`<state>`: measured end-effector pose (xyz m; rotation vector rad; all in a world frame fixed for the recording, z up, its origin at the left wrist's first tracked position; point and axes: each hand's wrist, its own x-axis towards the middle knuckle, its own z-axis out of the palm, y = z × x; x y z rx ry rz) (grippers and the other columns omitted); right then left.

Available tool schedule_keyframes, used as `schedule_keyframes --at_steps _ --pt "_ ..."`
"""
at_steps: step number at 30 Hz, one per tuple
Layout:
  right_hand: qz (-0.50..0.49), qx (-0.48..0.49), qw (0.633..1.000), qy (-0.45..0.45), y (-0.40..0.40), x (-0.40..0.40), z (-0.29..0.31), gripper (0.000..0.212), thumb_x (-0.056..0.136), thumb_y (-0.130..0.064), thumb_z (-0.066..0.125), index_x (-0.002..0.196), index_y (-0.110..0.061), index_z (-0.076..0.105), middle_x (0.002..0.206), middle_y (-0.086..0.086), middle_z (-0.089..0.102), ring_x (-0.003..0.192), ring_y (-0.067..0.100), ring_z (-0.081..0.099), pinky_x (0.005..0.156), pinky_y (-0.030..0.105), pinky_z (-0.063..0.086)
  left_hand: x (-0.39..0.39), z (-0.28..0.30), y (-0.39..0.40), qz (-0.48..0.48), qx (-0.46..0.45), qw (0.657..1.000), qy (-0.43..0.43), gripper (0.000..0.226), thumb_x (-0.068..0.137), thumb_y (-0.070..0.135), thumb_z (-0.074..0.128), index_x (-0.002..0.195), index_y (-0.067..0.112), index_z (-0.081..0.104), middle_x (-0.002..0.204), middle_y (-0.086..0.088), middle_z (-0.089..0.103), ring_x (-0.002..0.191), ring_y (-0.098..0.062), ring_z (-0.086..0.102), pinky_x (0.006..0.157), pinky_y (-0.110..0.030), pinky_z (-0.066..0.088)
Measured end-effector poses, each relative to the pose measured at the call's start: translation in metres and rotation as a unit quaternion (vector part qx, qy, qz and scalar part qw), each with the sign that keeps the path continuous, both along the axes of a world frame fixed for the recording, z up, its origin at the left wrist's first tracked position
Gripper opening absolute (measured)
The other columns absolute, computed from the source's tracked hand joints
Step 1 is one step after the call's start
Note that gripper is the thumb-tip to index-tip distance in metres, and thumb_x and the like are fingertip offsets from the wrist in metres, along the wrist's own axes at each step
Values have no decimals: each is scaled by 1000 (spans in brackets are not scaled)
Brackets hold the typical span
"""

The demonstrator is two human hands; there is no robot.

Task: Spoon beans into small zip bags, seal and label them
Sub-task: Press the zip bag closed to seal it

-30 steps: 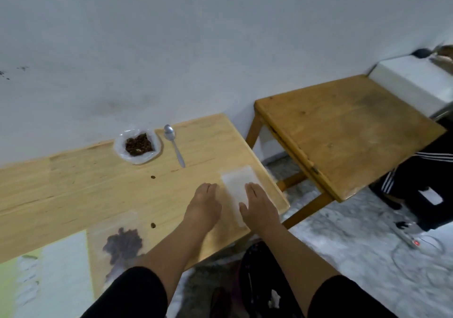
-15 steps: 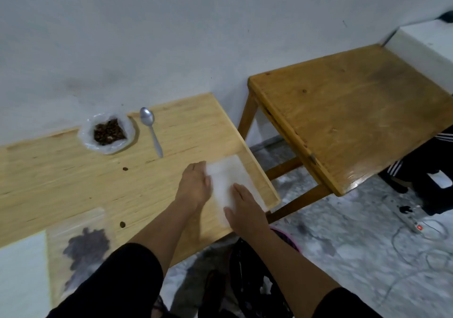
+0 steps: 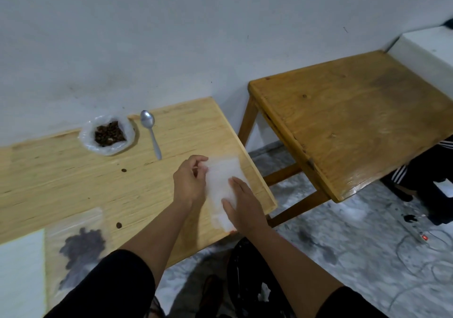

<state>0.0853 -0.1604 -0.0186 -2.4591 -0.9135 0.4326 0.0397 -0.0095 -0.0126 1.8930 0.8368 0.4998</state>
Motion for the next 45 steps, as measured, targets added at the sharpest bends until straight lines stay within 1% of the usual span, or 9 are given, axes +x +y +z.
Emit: schedule_keyframes --at_steps 3,7,14,18,22,26,31,37,45 --pt "-23 60 997 -39 14 13 23 58 92 -27 54 143 -12 31 150 6 31 139 18 27 110 26 24 -5 13 7 12 -4 1000 -19 14 94 23 55 99 33 63 94 14 66 79 -5 61 66 -11 42" --pt "-46 157 986 -26 42 29 64 62 85 -20 64 140 -9 37 145 11 38 134 22 35 106 24 27 -15 38 24 25 -24 998 -55 15 92 20 58 98 31 65 94 12 68 85 -11 64 74 -25 51" --pt "-31 272 948 162 104 19 118 22 85 -11 64 105 -19 70 87 -4 69 88 12 67 86 29 55 -51 92 62 117 30 986 -112 27 87 14 65 102 36 59 101 18 61 93 -4 59 85 -19 45" --pt "-5 343 905 250 139 -11 135 20 85 -11 65 92 -29 71 85 -12 71 83 3 68 71 13 51 -76 113 83 179 96 972 -117 39 80 14 73 116 21 60 108 6 54 96 -9 55 85 -15 42" --pt "27 366 865 343 171 -40 141 15 85 -14 67 93 -26 71 98 -9 72 86 0 67 77 15 52 -97 122 97 215 2 966 -144 47 81 20 72 123 31 53 94 16 59 85 7 58 70 2 39" --pt "54 354 842 404 201 -59 140 18 84 -15 67 102 -17 71 100 -5 73 92 3 67 82 15 51 -111 122 115 206 -75 960 -171 40 87 18 66 125 27 56 97 16 66 88 12 60 80 -4 45" --pt "58 361 842 397 237 -72 139 27 82 -16 70 109 -14 67 104 -4 72 101 4 65 73 9 49 -121 119 149 174 -148 951 -209 34 92 12 59 124 24 59 105 12 69 94 4 65 86 -17 52" --pt "91 359 850 374 268 -76 130 25 85 -11 67 107 -23 69 105 -8 72 105 7 64 79 14 50 -129 119 189 161 -217 935 -228 22 89 32 63 108 23 67 92 5 73 88 -9 70 83 -35 57" --pt "84 360 890 266 289 -79 115 26 86 -12 65 110 -20 66 104 -7 71 101 4 65 88 19 51 -127 110 214 155 -245 936 -201 20 87 20 67 106 16 69 97 -3 73 91 -17 70 84 -37 57"
